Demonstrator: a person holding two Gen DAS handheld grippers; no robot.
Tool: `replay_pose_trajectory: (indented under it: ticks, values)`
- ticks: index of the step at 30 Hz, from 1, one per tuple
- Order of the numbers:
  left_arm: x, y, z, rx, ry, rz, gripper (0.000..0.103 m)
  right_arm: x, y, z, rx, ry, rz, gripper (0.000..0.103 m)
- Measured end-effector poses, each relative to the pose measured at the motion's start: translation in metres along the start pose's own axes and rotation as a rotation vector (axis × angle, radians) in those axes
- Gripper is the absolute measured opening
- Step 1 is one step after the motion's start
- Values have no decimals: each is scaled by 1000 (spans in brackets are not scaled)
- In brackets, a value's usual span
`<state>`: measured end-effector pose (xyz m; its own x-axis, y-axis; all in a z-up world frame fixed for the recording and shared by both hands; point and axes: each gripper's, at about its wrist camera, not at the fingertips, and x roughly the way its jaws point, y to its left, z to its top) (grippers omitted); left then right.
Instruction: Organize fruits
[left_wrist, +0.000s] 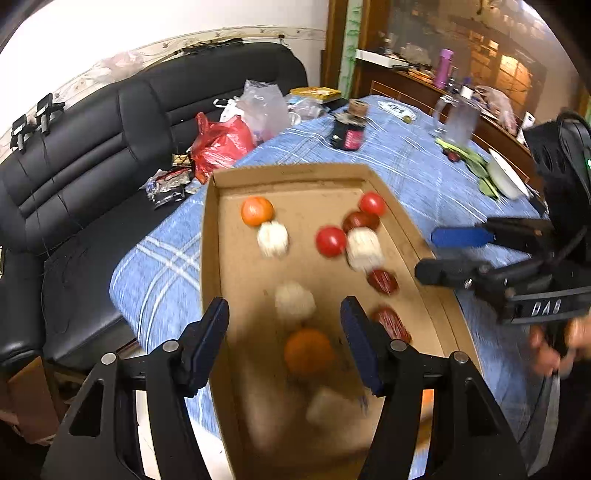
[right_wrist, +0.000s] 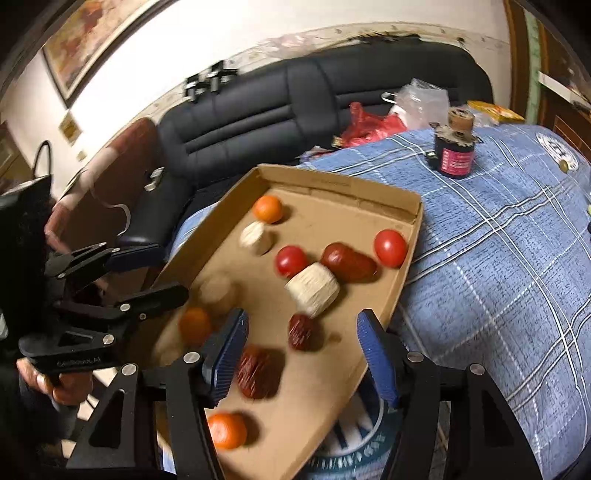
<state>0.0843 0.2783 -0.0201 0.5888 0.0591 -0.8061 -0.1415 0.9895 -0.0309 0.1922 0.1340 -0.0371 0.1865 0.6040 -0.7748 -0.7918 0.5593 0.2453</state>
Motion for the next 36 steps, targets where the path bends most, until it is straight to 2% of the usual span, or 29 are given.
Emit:
replay_pose_trajectory:
  ticks: [2,7,10,15,19,36]
  values:
    - [-8,-4,-11,23,2,5,62,-7,7,-8,-46,4,0,70]
    - [-27,-14,-34,74,-13,29,64,-19,28,-29,-183,35,24,75]
    - [-38,-20,-41,74,-26,31,83,-25,41,-41,-244,55,26,79]
    - [-54,-34,-51,94,-51,40,83,-35,62,-56,-339,66,11,85]
    - [-62,-41,-59,108,-59,44,83,-43,72,-68,-390,71,-2,85]
    - [-68,-57,-77,131,-34,19,83,-50,86,-88,-444,83,-18,85]
